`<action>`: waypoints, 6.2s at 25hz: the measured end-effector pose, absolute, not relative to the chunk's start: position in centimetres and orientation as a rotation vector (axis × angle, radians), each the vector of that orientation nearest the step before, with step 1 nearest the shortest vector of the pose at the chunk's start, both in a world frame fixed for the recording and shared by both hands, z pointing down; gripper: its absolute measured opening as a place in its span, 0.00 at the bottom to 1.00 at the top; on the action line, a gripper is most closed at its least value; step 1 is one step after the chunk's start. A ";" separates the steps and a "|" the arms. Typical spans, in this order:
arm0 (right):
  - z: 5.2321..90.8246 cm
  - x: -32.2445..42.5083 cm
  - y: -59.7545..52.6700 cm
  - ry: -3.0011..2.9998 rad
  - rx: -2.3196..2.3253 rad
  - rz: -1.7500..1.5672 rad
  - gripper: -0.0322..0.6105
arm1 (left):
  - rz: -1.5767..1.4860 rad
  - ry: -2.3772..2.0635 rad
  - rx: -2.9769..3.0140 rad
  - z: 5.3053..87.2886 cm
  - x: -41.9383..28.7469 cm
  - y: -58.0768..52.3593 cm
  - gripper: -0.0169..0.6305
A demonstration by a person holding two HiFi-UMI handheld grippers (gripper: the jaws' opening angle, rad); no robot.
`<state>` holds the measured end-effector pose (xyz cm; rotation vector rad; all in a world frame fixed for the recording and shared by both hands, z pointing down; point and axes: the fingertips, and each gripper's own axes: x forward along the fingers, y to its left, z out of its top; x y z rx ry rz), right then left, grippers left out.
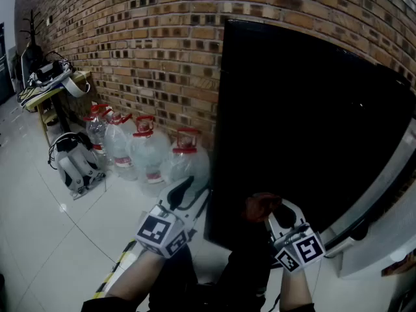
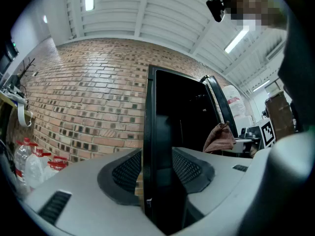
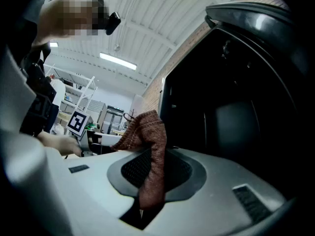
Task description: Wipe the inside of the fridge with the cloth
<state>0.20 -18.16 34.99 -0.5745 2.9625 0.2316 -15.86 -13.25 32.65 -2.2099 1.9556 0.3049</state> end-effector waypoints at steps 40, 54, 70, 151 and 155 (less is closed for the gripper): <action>7.8 -13.0 -33.7 2.682 -0.441 0.424 0.16 | 0.222 1.803 -2.327 28.8 -15.2 -24.7 0.42; 8.6 -14.3 -43.0 2.641 -0.741 0.404 0.16 | 0.303 1.793 -2.351 28.9 -16.0 -24.4 0.33; 8.3 -14.9 -51.2 2.608 -1.026 0.433 0.16 | 0.323 1.729 -2.363 28.7 -16.0 -24.4 0.33; 20.3 -14.8 -47.6 2.750 -0.967 0.313 0.16 | 0.276 1.838 -2.328 31.6 -15.8 -24.4 0.34; 20.2 -15.2 -49.3 2.754 -1.002 0.294 0.16 | 0.254 1.839 -2.327 31.4 -15.9 -24.3 0.34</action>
